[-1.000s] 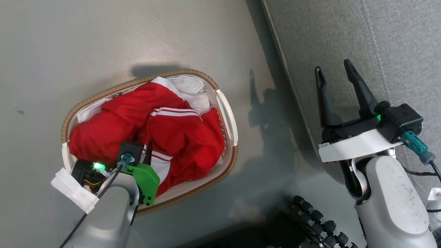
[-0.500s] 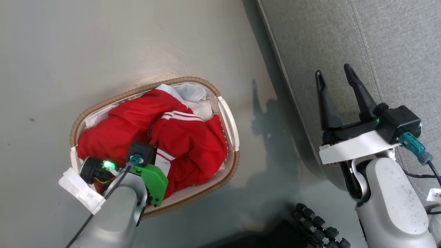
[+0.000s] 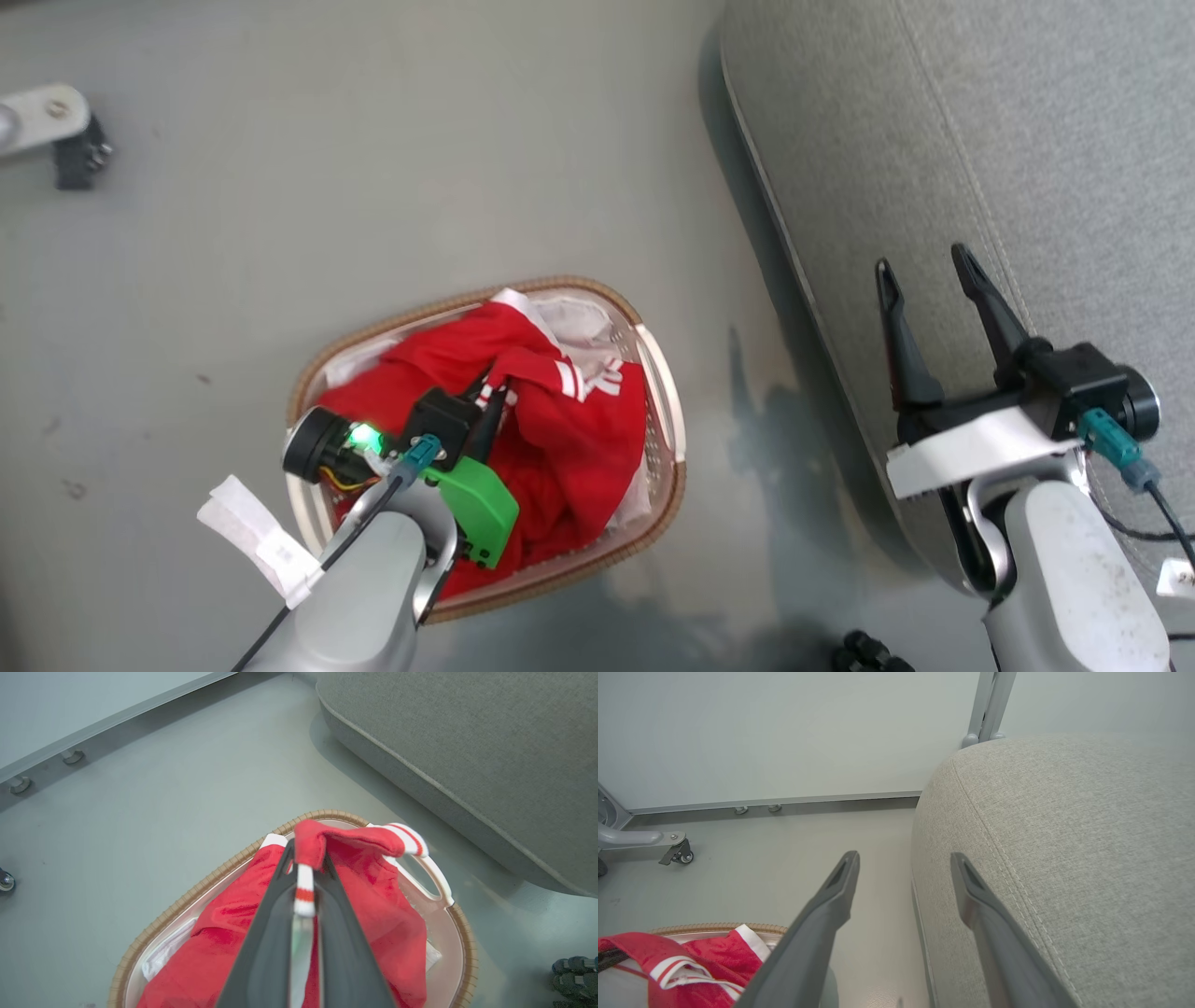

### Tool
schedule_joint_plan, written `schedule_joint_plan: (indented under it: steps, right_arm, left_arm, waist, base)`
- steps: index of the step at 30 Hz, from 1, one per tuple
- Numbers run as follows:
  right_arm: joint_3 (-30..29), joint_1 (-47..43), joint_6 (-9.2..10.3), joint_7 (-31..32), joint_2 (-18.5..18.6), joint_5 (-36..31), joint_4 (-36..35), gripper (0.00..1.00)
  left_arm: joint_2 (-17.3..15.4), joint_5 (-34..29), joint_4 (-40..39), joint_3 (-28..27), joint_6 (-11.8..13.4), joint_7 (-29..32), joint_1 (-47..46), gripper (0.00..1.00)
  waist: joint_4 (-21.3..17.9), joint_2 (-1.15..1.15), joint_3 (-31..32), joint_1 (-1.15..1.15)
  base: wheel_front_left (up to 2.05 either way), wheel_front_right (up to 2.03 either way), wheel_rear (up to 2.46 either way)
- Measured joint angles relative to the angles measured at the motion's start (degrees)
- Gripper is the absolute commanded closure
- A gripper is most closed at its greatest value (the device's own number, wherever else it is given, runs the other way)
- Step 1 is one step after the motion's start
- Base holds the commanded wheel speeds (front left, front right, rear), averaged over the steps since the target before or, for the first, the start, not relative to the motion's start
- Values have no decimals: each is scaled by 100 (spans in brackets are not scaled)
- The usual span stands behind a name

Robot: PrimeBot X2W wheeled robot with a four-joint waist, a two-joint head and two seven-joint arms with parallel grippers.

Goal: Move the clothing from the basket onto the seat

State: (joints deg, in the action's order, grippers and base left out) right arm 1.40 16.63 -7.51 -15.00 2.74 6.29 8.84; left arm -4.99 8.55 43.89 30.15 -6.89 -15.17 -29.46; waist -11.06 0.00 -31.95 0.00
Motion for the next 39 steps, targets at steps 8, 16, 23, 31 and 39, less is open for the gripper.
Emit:
schedule_joint_plan:
  steps: [8, 16, 23, 31, 39]
  right_arm:
    - [-172, -494, 0, 0, 0, -236, 99, 0]
    - [-196, -1031, 0, -1, 1, -327, 147, 0]
    - [-169, -1345, 0, -1, 3, -342, 165, 0]
    - [-7, -1480, 0, -1, 2, -388, 164, 0]
    - [188, -1445, 0, -1, 2, -437, 145, 0]
  left_arm:
    - [-285, 44, -573, 538, -48, 2, -313, 100]
    - [-753, 520, -851, 1433, -60, 53, -1095, 100]
    - [-1000, 935, -1167, 2006, -65, 296, -1823, 100]
    - [-1152, 1271, -1168, 2460, -65, 485, -2552, 100]
    - [-984, 1460, -912, 2754, -65, 604, -3416, 100]
  waist:
    - [308, 0, 878, 0]
    - [580, 0, 1782, 0]
    - [780, 0, 2481, 0]
    - [920, 0, 3025, 0]
    - [991, 0, 3190, 0]
  base:
    - [0, 0, 0]
    - [0, 0, 0]
    - [0, 0, 0]
    - [0, 0, 0]
    - [0, 0, 0]
